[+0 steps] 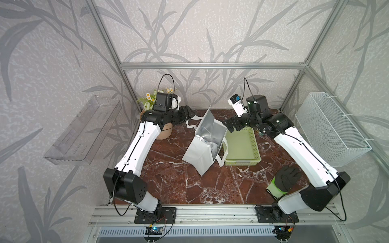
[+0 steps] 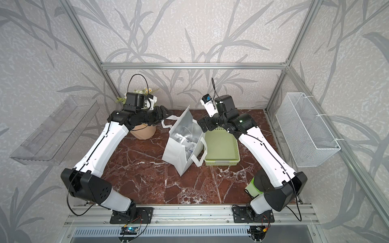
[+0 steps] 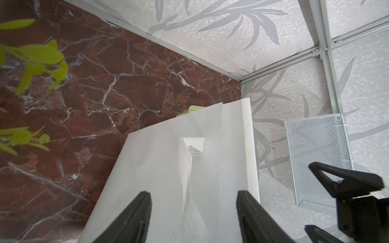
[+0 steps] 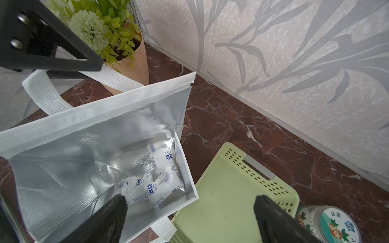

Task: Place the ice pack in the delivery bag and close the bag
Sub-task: Tear off the adhesive seal from the delivery bag.

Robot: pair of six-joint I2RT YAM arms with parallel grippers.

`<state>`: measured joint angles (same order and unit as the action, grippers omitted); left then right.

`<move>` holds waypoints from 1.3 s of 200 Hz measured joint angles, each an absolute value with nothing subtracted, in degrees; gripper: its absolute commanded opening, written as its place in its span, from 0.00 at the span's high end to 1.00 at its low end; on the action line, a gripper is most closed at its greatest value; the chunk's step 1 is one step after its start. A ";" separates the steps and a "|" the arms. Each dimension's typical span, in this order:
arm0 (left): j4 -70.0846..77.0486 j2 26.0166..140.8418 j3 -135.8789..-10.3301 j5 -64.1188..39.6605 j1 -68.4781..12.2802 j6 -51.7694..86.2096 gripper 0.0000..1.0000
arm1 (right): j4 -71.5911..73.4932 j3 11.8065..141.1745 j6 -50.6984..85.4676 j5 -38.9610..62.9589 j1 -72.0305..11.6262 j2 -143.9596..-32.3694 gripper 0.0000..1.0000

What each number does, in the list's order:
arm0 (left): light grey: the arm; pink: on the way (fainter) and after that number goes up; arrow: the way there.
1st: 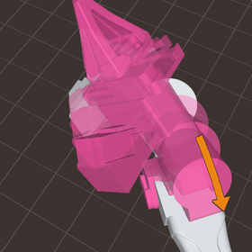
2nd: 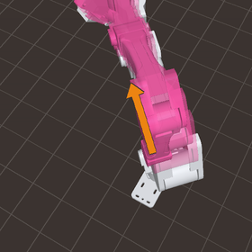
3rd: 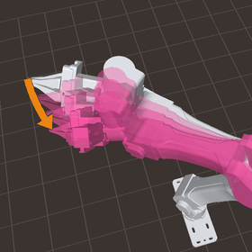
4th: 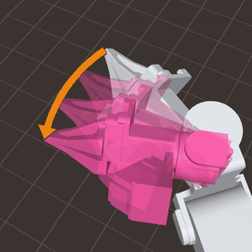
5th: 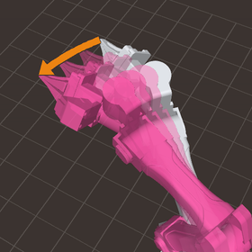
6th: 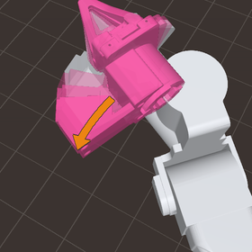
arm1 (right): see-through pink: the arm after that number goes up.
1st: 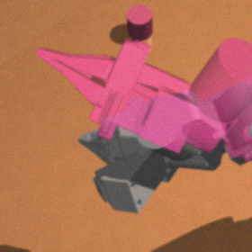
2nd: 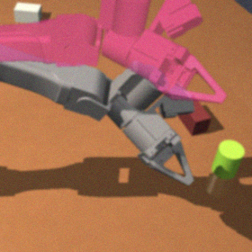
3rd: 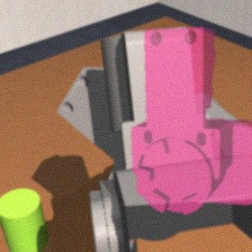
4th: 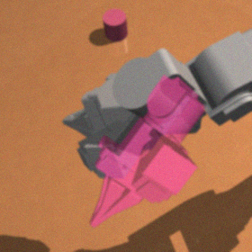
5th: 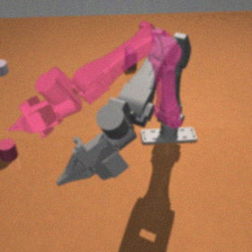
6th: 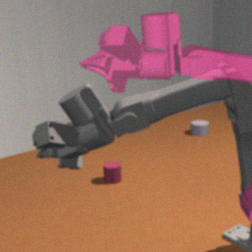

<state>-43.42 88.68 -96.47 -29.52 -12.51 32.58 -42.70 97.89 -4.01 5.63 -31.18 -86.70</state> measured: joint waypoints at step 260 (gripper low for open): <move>-83.11 99.11 -129.47 -9.15 -28.45 13.30 0.63 | -45.91 97.10 -3.01 3.03 -30.30 -84.16 0.01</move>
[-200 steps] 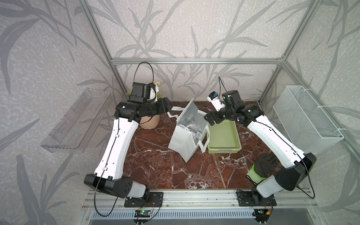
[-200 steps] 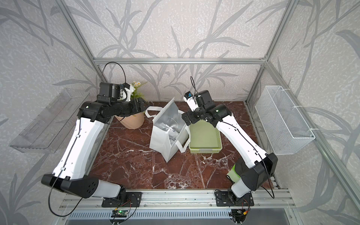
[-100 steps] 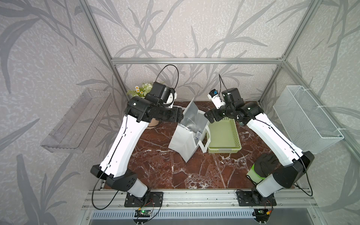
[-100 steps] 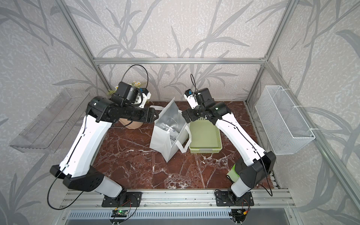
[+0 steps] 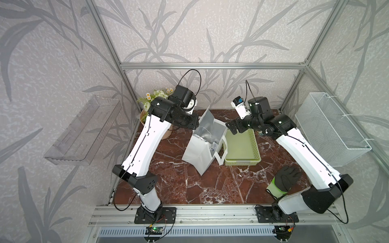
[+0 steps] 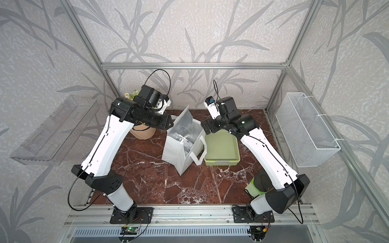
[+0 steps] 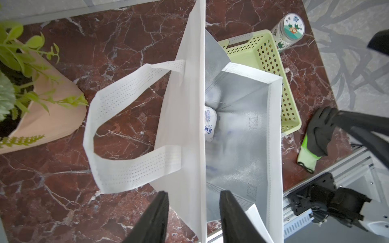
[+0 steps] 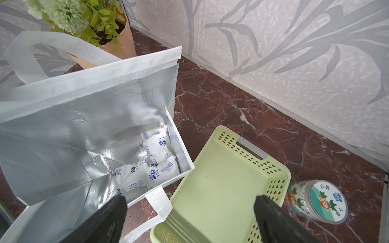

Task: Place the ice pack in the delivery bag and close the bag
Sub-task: Tear off the adhesive seal from the delivery bag.

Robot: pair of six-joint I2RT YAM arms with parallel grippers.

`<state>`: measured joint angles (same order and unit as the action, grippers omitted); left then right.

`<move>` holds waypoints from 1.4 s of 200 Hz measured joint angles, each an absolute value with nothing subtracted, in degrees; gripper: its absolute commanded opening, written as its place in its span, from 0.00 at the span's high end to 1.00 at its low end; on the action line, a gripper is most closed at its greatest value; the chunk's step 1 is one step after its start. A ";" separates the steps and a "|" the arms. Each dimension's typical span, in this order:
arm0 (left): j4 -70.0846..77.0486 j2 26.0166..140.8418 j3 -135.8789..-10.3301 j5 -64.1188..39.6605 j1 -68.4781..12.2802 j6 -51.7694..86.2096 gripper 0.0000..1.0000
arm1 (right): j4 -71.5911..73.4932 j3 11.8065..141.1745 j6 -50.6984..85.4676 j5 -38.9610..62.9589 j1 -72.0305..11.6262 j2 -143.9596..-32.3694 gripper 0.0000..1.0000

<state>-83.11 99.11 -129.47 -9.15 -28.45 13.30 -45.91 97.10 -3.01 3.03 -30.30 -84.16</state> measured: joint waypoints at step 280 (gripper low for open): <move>-81.47 100.62 -126.48 -12.71 -27.97 16.23 0.83 | -36.36 86.50 -18.50 10.44 -35.90 -81.56 0.01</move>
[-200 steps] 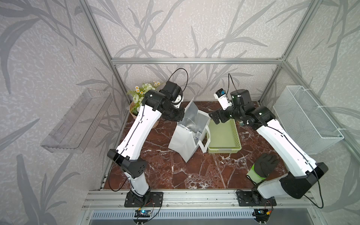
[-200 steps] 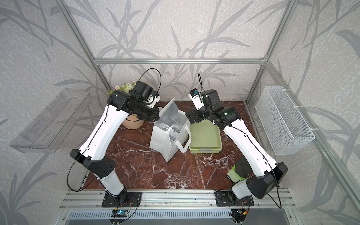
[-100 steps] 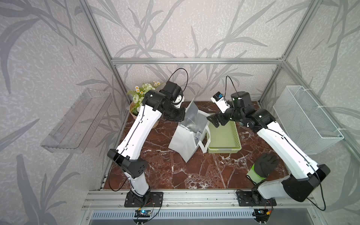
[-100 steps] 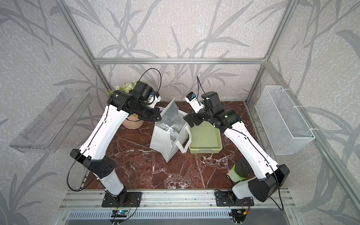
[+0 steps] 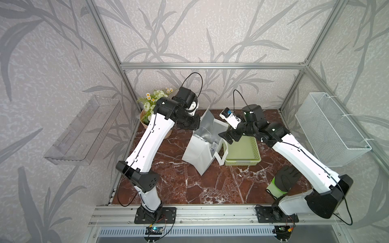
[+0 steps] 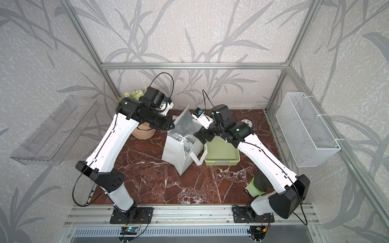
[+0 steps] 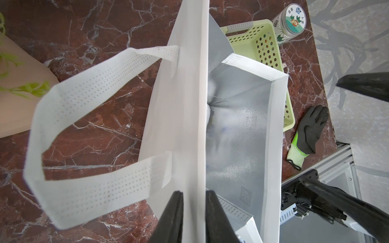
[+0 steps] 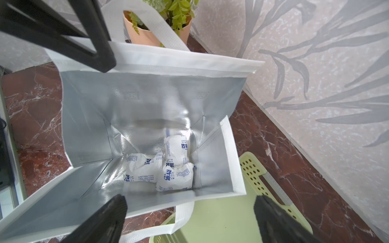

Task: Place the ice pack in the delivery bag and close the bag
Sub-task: Tear off the adhesive seal from the delivery bag.

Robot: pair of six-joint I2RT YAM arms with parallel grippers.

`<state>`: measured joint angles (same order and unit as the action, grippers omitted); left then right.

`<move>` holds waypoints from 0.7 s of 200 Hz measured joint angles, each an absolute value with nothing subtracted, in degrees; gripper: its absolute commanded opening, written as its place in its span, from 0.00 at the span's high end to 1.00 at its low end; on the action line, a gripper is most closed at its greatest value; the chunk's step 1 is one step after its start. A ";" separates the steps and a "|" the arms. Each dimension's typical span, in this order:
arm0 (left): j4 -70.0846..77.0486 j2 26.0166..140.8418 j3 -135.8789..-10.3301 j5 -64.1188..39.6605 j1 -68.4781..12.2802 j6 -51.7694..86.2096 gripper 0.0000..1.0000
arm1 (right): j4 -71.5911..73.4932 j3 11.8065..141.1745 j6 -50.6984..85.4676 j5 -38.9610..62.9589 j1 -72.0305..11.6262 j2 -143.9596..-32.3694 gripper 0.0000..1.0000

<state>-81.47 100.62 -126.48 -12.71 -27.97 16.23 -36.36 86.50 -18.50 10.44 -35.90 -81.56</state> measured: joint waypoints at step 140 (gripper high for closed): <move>-67.75 92.01 -106.30 -21.85 -26.55 32.49 1.00 | 3.64 65.34 -41.74 9.02 -47.33 -77.03 0.43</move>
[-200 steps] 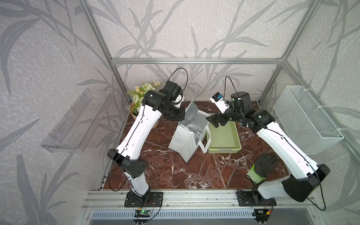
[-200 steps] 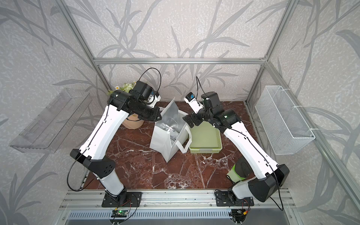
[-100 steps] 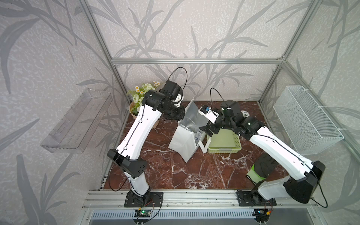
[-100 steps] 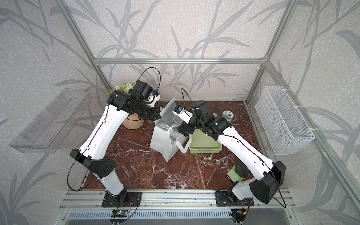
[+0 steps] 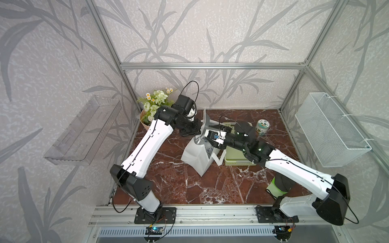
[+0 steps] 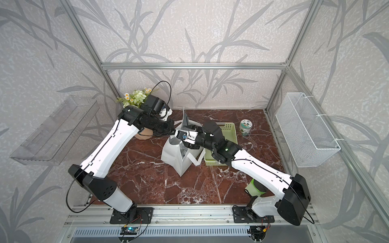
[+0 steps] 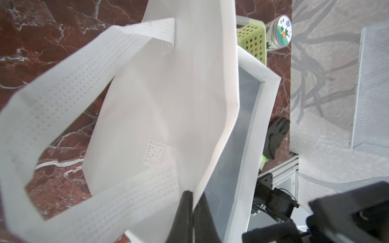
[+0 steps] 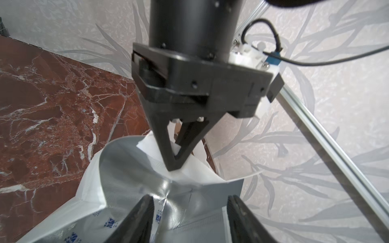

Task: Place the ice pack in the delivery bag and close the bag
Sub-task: Tear off the adhesive seal from the delivery bag.

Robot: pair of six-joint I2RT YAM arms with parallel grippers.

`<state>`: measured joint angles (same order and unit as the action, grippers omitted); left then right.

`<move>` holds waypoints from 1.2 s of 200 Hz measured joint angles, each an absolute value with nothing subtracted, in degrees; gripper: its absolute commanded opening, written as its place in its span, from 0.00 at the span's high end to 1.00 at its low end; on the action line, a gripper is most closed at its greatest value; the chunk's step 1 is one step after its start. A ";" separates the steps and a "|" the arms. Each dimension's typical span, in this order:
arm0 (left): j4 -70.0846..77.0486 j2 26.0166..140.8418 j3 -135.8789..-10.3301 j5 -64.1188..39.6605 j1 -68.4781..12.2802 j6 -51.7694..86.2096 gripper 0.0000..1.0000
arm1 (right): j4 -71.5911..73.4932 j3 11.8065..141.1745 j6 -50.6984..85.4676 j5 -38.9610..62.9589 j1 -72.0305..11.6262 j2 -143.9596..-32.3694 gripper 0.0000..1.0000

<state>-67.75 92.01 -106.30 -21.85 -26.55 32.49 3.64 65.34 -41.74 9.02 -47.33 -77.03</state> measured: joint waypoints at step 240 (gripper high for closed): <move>-58.70 88.20 -100.66 -23.70 -23.81 41.12 1.00 | 12.27 63.96 -50.89 2.85 -51.48 -82.91 0.80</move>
